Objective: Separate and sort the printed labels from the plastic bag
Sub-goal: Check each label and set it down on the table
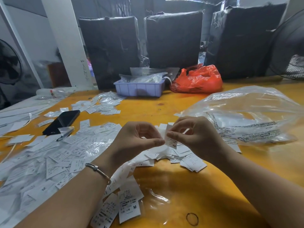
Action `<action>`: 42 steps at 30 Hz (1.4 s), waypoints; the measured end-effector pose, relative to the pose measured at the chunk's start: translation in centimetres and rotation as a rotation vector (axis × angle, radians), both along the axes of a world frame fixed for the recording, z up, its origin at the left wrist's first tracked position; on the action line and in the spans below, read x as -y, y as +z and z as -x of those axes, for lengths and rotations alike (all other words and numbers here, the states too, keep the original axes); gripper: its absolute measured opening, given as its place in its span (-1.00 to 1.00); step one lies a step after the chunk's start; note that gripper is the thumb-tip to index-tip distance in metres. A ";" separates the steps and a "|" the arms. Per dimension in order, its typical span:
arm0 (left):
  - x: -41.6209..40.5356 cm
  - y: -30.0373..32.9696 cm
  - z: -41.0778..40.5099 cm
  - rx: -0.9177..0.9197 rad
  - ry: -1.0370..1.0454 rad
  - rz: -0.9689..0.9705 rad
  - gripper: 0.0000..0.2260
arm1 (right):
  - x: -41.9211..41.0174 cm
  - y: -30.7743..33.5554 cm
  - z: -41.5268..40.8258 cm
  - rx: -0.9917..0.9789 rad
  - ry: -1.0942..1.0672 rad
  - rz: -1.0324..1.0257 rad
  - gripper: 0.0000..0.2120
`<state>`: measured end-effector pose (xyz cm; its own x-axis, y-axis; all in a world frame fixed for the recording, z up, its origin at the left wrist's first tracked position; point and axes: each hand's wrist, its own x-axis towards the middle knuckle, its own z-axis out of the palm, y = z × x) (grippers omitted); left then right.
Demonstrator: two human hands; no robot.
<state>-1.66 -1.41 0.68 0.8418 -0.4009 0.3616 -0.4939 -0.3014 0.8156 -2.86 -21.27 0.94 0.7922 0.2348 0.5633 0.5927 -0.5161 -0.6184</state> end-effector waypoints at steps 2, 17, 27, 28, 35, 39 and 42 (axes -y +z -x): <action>0.0 -0.2 0.0 0.014 -0.013 -0.024 -0.86 | 0.1 0.0 0.0 0.009 0.011 0.039 -0.97; -0.1 0.0 0.0 0.059 -0.020 0.004 -0.85 | 0.6 1.9 1.8 0.129 0.112 -0.349 -0.58; 0.3 0.1 0.4 0.045 -0.051 0.000 -0.77 | 0.0 1.7 1.6 0.109 0.063 -0.168 -0.62; 0.3 0.2 0.5 0.044 -0.051 0.005 -0.76 | 0.1 1.7 1.6 0.119 0.048 -0.151 -0.62; 0.4 0.3 0.5 0.011 -0.042 0.001 -0.81 | 0.7 1.6 1.1 0.142 -0.003 -0.063 -0.66; 0.4 0.0 0.4 0.007 -0.040 -0.031 -0.88 | 0.9 1.5 0.9 0.128 0.010 -0.008 -0.65; 0.4 -0.1 0.3 0.000 -0.050 -0.043 -0.83 | 1.0 1.5 0.9 0.120 0.034 0.004 -0.64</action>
